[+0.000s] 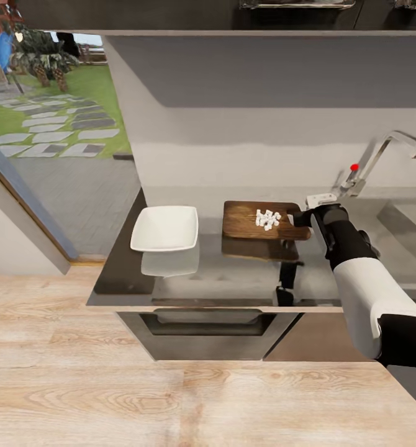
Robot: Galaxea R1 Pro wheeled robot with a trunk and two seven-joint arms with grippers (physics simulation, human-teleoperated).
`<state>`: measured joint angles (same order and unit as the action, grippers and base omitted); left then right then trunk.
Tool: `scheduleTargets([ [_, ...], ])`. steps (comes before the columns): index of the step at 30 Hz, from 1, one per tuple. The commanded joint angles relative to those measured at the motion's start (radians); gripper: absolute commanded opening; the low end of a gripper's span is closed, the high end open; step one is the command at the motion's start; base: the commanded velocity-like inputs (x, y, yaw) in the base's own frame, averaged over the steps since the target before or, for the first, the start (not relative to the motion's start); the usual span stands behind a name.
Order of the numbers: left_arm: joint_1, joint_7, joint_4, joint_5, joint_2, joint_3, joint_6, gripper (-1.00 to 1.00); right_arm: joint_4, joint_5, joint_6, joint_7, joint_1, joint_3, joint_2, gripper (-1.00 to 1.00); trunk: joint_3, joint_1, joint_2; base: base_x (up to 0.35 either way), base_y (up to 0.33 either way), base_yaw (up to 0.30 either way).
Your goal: In the kitchen, take the Vidalia onion out of the sink, dice it on the chopping board with the paring knife, put the diced onion into the bowl on the countertop, then place both the paring knife and the chopping board into the sink.
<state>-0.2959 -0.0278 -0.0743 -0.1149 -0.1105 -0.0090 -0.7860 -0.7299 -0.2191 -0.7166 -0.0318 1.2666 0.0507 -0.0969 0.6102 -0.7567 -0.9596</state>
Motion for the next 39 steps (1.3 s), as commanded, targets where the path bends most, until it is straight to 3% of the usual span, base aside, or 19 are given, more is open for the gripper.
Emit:
scheduleTargets([
  [1, -0.002, -0.003, -0.004, -0.006, 0.0, -0.002, -0.006, 1.0, -0.001, -0.006, -0.004, -0.004, 0.0, 0.001, 0.0, -1.0, -0.002, 0.004, 0.007, 0.0, 0.0, 0.0],
  [39, -0.002, -0.001, -0.004, -0.006, 0.0, -0.002, -0.005, 1.0, -0.002, -0.006, -0.003, -0.004, 0.0, 0.0, 0.0, -1.0, -0.121, 0.15, 0.273, 0.0, 0.0, 0.0],
])
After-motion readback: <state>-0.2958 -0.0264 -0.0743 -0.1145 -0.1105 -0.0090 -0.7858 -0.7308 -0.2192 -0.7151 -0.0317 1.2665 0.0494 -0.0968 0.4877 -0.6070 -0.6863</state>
